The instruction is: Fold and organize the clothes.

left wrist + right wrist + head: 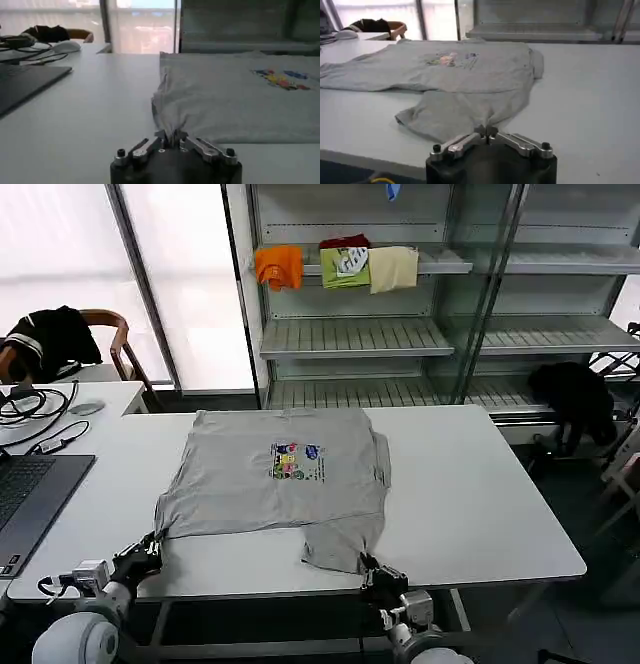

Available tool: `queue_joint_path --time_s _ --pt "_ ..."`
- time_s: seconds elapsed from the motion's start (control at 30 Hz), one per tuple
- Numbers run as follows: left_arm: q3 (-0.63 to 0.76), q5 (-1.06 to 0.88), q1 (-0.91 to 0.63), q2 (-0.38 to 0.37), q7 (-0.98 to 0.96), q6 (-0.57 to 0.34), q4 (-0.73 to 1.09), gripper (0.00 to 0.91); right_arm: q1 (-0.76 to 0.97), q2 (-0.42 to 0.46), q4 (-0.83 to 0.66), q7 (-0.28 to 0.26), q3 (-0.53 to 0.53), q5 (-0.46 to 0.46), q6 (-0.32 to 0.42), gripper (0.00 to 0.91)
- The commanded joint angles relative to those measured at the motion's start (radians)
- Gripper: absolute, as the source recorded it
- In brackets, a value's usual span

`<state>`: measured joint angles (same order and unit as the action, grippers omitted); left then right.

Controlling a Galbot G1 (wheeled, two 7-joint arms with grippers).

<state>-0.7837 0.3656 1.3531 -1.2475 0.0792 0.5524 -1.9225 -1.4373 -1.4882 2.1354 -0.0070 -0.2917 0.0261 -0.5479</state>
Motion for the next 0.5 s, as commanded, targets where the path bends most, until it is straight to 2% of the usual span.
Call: queue_joint_path --time_s 0.03,0.17,0.3,0.5 --pt "-0.002 0.033 -0.011 -0.001 0.010 -0.006 -0.009 0.000 0.002 0.001 0.006 0.007 0.003 0.014 0.009 0.000" --pt "-0.014 0.158 -0.043 -0.005 0.005 -0.015 -0.037 0.000 0.045 -0.004 0.005 0.013 -0.007 0.025 0.040 0.000" --pt "-0.017 0.282 -0.127 -0.004 -0.018 0.009 -0.036 0.000 0.147 -0.018 -0.013 0.020 -0.019 0.052 0.035 0.000" --pt "0.035 0.305 -0.292 -0.005 -0.046 0.024 0.086 0.000 0.370 -0.045 -0.192 0.055 -0.023 0.088 0.008 0.000"
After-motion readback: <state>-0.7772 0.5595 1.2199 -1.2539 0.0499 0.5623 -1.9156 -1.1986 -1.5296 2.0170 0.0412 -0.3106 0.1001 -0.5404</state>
